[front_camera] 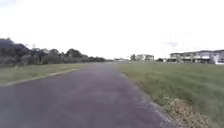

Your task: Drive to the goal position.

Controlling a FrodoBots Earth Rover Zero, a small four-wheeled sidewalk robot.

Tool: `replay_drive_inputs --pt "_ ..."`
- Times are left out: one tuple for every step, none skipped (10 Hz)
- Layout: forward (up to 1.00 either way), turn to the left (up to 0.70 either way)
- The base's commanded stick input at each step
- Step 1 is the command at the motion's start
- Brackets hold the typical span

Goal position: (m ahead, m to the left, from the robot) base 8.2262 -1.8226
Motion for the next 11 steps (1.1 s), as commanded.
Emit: replay_drive_inputs --pt "0.70 0.02" --pt "0.70 0.00" --pt "0.70 0.00" --pt "0.70 0.00" --pt "0.70 0.00" --pt "0.70 0.00" --pt "0.70 0.00" --pt "0.70 0.00" --pt "0.70 0.00" --pt "0.70 0.00" --pt "0.70 0.00"
